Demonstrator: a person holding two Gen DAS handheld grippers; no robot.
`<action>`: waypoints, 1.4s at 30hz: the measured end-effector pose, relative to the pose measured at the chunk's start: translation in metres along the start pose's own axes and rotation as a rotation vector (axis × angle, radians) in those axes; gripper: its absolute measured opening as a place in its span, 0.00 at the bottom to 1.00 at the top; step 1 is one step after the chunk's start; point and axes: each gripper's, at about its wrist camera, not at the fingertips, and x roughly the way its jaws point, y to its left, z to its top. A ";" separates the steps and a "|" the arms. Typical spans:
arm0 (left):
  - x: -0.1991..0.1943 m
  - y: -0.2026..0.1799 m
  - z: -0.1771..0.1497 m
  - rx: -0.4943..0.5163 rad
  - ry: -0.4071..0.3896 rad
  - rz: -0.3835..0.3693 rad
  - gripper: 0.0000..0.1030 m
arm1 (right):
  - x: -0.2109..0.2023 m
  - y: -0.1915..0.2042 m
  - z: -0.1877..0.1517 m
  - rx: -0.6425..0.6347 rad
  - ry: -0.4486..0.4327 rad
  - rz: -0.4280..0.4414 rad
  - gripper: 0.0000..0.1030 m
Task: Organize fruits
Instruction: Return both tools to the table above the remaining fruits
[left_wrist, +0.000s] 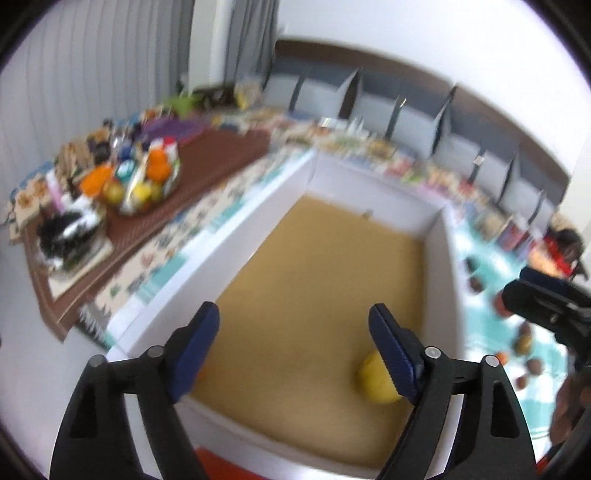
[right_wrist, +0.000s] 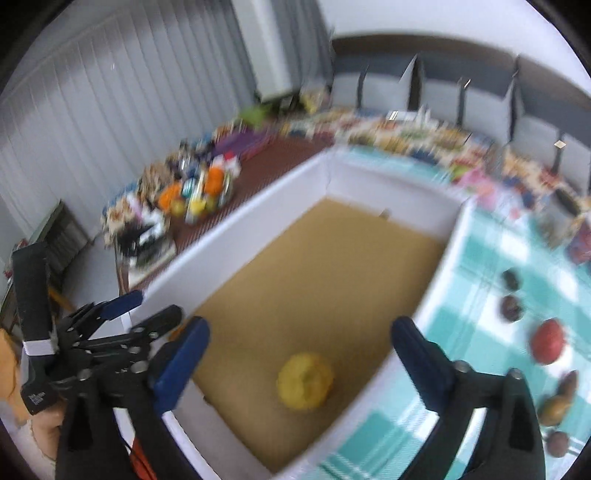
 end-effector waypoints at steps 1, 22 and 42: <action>-0.011 -0.012 0.003 0.001 -0.032 -0.034 0.84 | -0.009 -0.003 0.001 0.000 -0.021 -0.014 1.00; 0.031 -0.288 -0.152 0.396 0.176 -0.406 0.89 | -0.139 -0.253 -0.263 0.437 -0.021 -0.574 1.00; 0.100 -0.319 -0.208 0.569 0.207 -0.298 0.96 | -0.115 -0.295 -0.322 0.483 0.013 -0.678 1.00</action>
